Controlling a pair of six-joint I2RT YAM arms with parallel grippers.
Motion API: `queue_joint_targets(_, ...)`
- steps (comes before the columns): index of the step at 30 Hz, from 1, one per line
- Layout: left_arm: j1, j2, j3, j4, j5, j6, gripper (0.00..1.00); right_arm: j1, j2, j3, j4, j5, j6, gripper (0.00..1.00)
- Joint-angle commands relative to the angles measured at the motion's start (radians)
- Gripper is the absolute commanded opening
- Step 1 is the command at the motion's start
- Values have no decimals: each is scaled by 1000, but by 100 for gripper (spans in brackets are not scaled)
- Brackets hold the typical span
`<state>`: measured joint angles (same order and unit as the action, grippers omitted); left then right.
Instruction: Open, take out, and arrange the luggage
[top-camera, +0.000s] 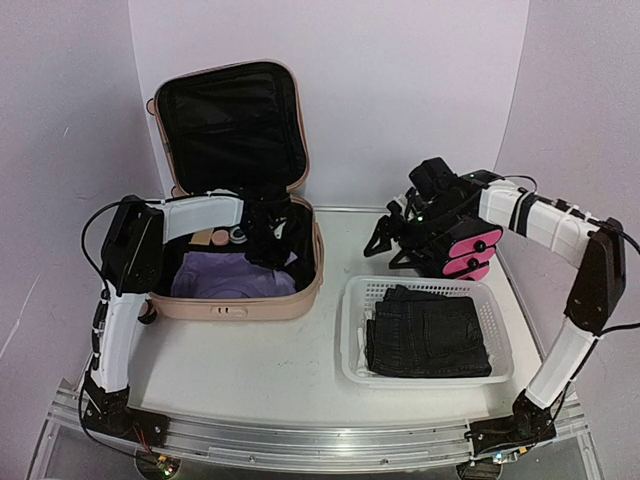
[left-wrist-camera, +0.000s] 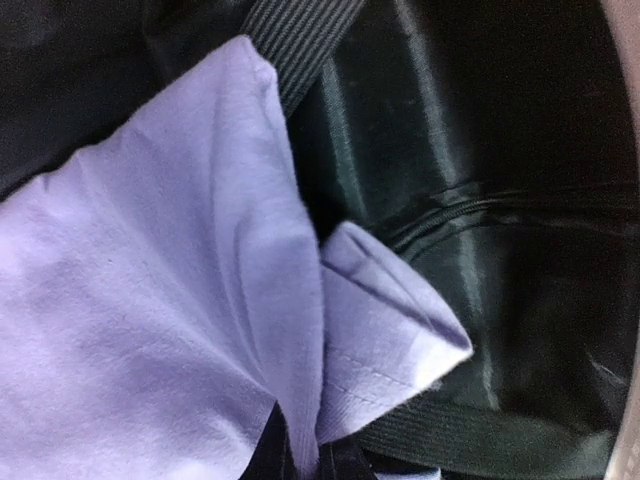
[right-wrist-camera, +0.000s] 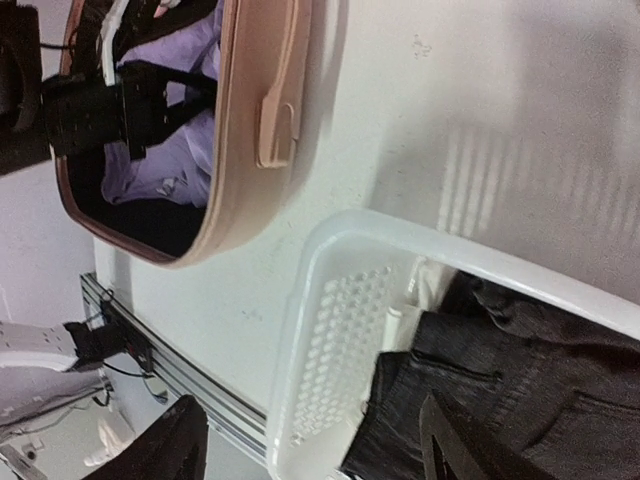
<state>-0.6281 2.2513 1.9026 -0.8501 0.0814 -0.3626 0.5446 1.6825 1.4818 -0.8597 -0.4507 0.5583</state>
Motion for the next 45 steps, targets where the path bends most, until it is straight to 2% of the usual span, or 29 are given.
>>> queue_joint_targets(1, 14, -128, -46, 33, 23, 21, 0, 36, 99, 94, 241, -39, 231, 74)
queue_joint_targets(4, 19, -176, -95, 66, 38, 33, 0, 66, 191, 170, 319, -42, 337, 73)
queue_joint_targets(13, 37, -276, -170, 93, 51, 68, 0, 151, 430, 468, 349, -9, 429, 73)
queue_joint_targets(17, 62, -327, -214, 115, 53, 85, 0, 163, 523, 541, 407, -27, 518, 73)
queue_joint_targets(21, 98, -354, -239, 126, 97, 111, 0, 174, 557, 569, 419, -10, 521, 74)
queue_joint_targets(31, 188, -379, -318, 194, 332, 172, 1, 179, 617, 600, 436, -43, 512, 76)
queue_joint_targets(45, 244, -333, -379, 286, 487, 142, 16, 193, 668, 643, 439, -69, 505, 76)
